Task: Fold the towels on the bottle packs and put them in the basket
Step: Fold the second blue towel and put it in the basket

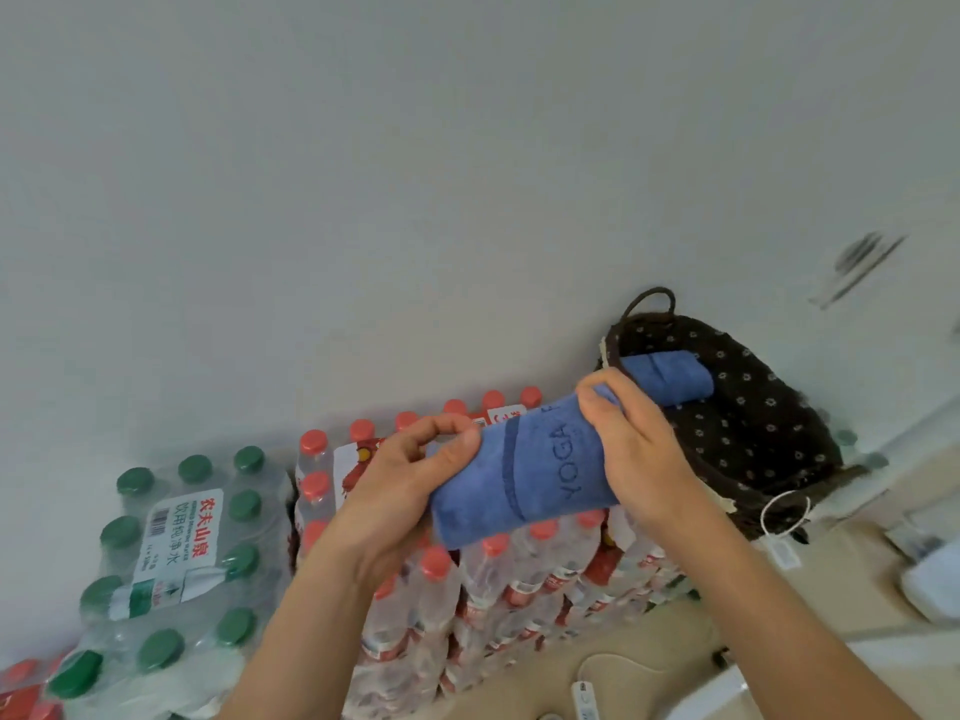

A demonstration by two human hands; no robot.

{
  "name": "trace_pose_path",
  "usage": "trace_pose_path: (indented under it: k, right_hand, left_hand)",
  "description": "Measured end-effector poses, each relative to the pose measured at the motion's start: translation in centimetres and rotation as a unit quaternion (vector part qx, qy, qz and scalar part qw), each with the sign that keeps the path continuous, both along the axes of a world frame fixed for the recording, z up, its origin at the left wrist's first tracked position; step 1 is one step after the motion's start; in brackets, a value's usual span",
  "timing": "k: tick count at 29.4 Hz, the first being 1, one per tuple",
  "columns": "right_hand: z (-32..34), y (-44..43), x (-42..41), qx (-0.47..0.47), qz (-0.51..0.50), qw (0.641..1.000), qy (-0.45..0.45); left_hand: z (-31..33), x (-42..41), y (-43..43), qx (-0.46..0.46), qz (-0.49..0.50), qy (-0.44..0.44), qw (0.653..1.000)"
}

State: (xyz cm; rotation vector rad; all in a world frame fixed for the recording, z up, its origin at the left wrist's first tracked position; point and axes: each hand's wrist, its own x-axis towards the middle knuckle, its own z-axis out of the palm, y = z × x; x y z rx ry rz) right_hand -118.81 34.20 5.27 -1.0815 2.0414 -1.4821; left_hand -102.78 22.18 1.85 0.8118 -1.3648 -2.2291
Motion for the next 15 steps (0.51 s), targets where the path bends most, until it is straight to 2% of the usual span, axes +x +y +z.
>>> trace_pose_path:
  k: [3,6,8,12,15]
  right_hand:
    - [1.5,2.6,-5.3,-0.001,-0.013,0.999,0.041]
    - [2.4,5.0,-11.6,0.03,-0.04,0.994,0.101]
    - [2.3,6.7,-16.8,0.072,-0.057,0.988,0.121]
    - [0.8,8.1,-24.2,0.159,-0.068,0.973,0.156]
    - [-1.2,8.1,-27.9,0.232,-0.039,0.952,0.193]
  left_hand:
    - [1.9,-4.7,0.6,-0.06,-0.064,0.048,0.995]
    - [3.3,-10.5,1.9,-0.166,-0.102,0.014,0.981]
    - [3.8,-15.9,3.5,-0.274,-0.105,-0.028,0.956]
    - [2.4,-24.2,5.8,-0.499,-0.107,-0.142,0.848]
    - [0.1,-28.3,7.0,-0.612,-0.1,-0.255,0.742]
